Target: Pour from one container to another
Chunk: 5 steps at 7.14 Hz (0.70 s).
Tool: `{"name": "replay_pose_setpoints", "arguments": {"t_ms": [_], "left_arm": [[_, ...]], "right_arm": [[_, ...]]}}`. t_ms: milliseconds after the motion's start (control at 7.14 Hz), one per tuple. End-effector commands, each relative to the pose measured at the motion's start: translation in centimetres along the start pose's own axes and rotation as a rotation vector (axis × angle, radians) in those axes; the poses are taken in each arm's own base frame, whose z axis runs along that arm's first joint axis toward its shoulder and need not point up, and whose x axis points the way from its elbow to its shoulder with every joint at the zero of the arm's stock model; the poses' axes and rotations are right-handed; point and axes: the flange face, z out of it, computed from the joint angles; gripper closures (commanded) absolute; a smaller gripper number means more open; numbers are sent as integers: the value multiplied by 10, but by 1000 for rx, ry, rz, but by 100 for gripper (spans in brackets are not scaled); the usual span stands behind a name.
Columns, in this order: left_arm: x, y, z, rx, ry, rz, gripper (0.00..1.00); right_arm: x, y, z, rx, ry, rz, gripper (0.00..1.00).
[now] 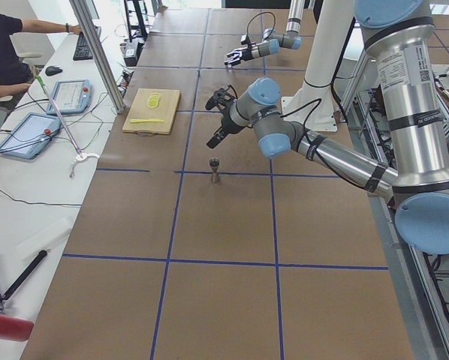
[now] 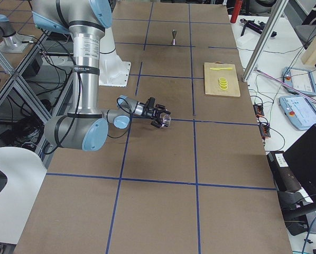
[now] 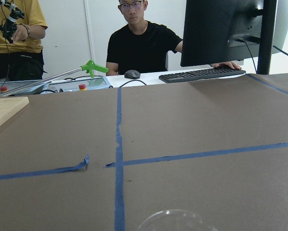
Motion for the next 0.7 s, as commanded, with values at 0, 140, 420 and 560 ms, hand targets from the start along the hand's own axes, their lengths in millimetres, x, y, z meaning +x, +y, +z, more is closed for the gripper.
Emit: {"name": "replay_pose_setpoints", "arguments": {"t_ms": [0, 140, 420, 560], "left_arm": [[-73, 23, -5, -26, -95, 67, 0], [-77, 26, 0, -36, -97, 60, 0], [-82, 28, 6, -43, -98, 58, 0], [-85, 27, 11, -43, -97, 60, 0]], "right_arm": [[9, 36, -22, -135, -38, -191, 0], [8, 44, -26, -146, -44, -200, 0], [17, 90, -35, -186, -55, -274, 0], [1, 168, -22, -233, -30, -367, 0]]}}
